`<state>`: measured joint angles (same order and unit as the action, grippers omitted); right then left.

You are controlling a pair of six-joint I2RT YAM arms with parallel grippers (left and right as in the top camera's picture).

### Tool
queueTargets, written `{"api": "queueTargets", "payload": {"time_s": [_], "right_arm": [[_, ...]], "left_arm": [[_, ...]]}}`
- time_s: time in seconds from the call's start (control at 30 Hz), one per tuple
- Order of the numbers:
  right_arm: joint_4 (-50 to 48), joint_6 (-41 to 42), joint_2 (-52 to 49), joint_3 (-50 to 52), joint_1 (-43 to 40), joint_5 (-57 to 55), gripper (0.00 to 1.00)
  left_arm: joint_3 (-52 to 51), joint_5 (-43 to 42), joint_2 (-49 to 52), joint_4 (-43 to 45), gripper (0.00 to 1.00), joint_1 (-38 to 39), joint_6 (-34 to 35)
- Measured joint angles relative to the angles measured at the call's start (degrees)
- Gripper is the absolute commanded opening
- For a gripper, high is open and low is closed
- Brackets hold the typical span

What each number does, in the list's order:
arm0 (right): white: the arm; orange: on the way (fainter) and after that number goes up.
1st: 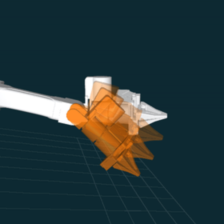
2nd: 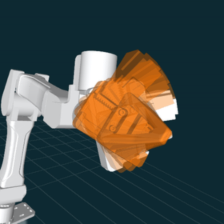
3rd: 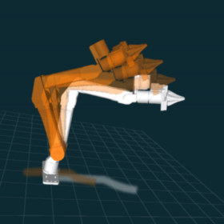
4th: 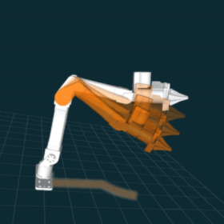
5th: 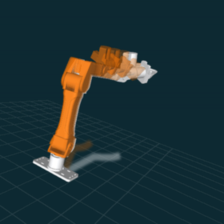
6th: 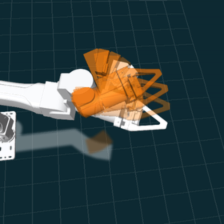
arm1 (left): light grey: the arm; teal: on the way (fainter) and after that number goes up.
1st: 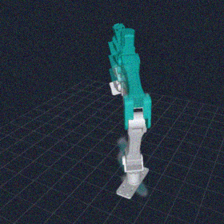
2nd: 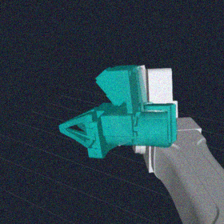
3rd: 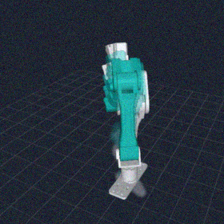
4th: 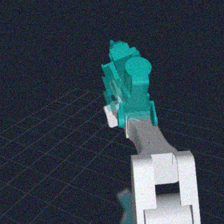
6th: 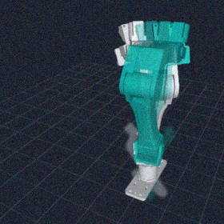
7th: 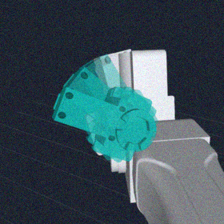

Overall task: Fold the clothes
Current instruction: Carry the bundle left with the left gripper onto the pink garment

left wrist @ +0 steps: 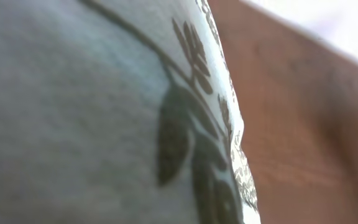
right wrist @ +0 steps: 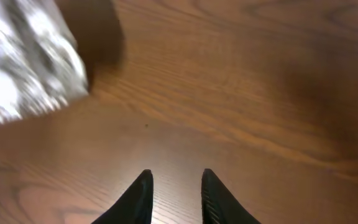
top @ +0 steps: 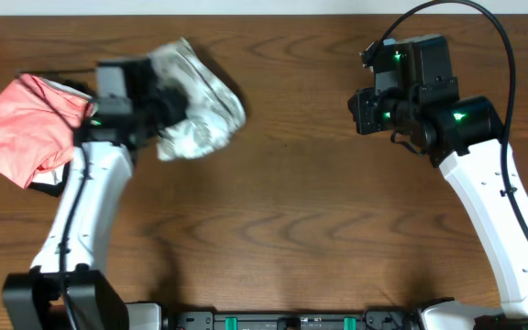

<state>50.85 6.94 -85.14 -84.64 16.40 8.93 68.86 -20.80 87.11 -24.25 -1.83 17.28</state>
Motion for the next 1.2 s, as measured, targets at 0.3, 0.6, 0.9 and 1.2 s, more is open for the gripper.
{"api": "queueTargets", "payload": {"time_s": [0.3, 0.6, 0.9, 1.2], "right_arm": [[1.0, -0.3, 0.0, 0.0, 0.0, 0.0, 0.25], [1.4, -0.5, 0.0, 0.0, 0.0, 0.0, 0.24], [2.4, -0.5, 0.0, 0.0, 0.0, 0.0, 0.25], [2.5, -0.5, 0.0, 0.0, 0.0, 0.0, 0.25]], "left_arm": [[11.2, 1.6, -0.2, -1.7, 0.06, -13.8, -1.1], [11.5, -0.3, 0.2, 0.6, 0.06, -26.4, -2.4], [11.5, -3.7, 6.0, 4.4, 0.06, -30.8, -2.3], [11.5, -4.5, 9.8, 5.2, 0.06, -35.0, -2.1]]}}
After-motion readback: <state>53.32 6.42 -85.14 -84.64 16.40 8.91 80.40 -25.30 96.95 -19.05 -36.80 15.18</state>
